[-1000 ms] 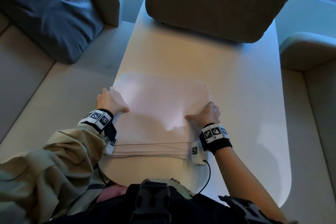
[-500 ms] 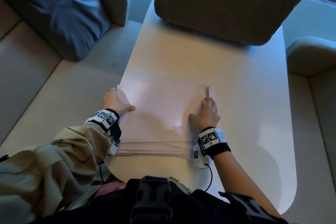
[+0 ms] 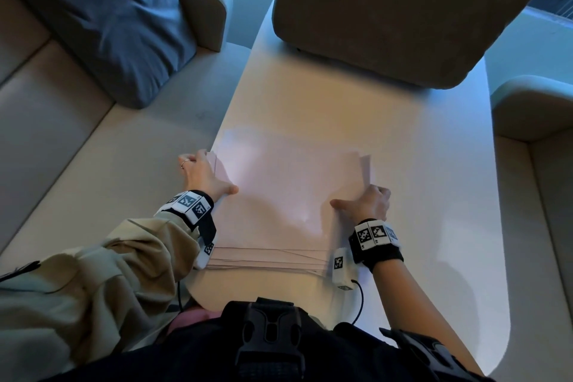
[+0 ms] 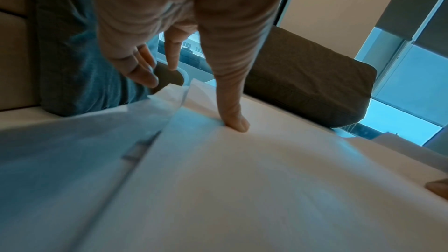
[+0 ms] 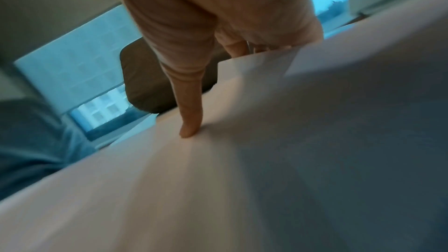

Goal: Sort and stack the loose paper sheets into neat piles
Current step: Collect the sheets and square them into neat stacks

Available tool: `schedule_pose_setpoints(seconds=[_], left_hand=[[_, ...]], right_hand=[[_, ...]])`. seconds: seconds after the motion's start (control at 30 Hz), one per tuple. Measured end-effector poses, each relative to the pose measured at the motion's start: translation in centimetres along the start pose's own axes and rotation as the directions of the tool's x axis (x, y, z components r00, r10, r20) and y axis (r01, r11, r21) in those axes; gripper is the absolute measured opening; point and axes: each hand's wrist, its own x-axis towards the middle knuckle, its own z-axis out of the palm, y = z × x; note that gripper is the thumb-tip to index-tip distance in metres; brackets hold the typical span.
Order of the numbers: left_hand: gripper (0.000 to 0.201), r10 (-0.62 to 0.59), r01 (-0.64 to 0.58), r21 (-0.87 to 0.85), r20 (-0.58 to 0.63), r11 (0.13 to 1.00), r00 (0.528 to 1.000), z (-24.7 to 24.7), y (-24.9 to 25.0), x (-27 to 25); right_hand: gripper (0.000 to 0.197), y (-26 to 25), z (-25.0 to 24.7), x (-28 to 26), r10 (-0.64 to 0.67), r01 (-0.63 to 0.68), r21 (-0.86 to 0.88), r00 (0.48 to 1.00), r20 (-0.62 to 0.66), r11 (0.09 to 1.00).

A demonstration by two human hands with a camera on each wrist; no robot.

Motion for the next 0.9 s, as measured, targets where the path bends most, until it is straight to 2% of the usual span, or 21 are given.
schedule_pose_setpoints(seconds=[0.1,0.2,0.23,0.3,0.37,0.4,0.47,0.57,0.63,0.7,0.73,0.77,0.8,0.87,0.9], left_hand=[[0.097,-0.021,0.02,0.017,0.044,1.0,0.999,-0.1,0.1,0.4],[0.092,-0.029,0.031,-0.023,0.065,0.999,0.997,-0.4,0.0,0.5],[0.092,-0.027,0.03,-0.045,0.064,0.999,0.998,-0.4,-0.1,0.4],[0.091,-0.004,0.007,-0.068,0.046,0.998,0.999,-0.4,-0.3,0.3],[0.09,0.015,-0.013,-0.062,0.026,0.998,1.0,-0.3,-0.3,0.0],[0.091,0.02,-0.018,-0.057,0.02,0.998,1.0,-0.3,-0.4,-0.2],[0.1,0.032,-0.032,-0.076,0.003,0.997,0.999,-0.3,-0.4,-0.3],[0.127,0.03,-0.031,-0.158,-0.008,0.987,1.0,-0.7,-0.6,-0.4],[0.14,0.054,-0.038,-0.331,0.039,0.943,0.998,-1.3,-0.4,-0.4],[0.15,0.125,-0.051,-0.555,0.097,0.831,0.987,-1.8,0.3,-0.8],[0.147,0.166,-0.065,-0.618,0.107,0.784,0.98,-2.2,1.0,-1.2],[0.132,0.215,-0.108,-0.653,0.086,0.749,0.973,-2.5,1.6,-1.5],[0.109,0.256,-0.17,-0.663,0.034,0.729,0.966,-2.8,2.3,-1.9],[0.067,0.262,-0.254,-0.662,-0.091,0.705,0.961,-3.9,3.9,-2.6],[0.058,0.26,-0.279,-0.666,-0.13,0.692,0.957,-4.4,4.4,-2.8]], right_hand=[[0.088,0.2,0.2,0.0,0.006,-0.006,-0.007,0.999,-0.037,1.0],[0.087,-0.1,0.3,0.1,0.053,-0.048,0.105,0.997,-0.05,0.993],[0.079,-0.2,0.3,0.0,0.039,-0.035,0.112,0.999,-0.033,0.993],[0.05,-0.1,0.6,0.0,-0.055,0.053,0.104,0.998,0.011,0.993],[0.021,0.3,0.5,-0.1,-0.139,0.127,0.224,0.99,0.039,0.966],[0.016,0.5,0.2,-0.2,-0.163,0.136,0.307,0.985,0.064,0.942],[0.02,0.9,-0.8,-0.6,-0.211,0.144,0.426,0.971,0.116,0.893],[0.027,1.6,-3.1,-1.7,-0.252,0.125,0.606,0.959,0.128,0.785],[0.033,2.0,-4.7,-2.5,-0.309,0.153,0.731,0.947,0.083,0.665],[0.037,2.4,-5.9,-2.8,-0.364,0.191,0.809,0.931,0.031,0.556],[0.04,2.6,-6.3,-2.6,-0.382,0.206,0.832,0.924,0.007,0.516],[0.044,2.6,-6.6,-2.6,-0.384,0.218,0.836,0.923,-0.009,0.504],[0.045,2.6,-6.7,-2.5,-0.378,0.23,0.83,0.925,-0.025,0.508],[0.028,2.2,-6.9,-2.4,-0.379,0.276,0.813,0.923,-0.075,0.512],[0.028,1.8,-7.1,-2.6,-0.385,0.304,0.806,0.917,-0.103,0.508]])
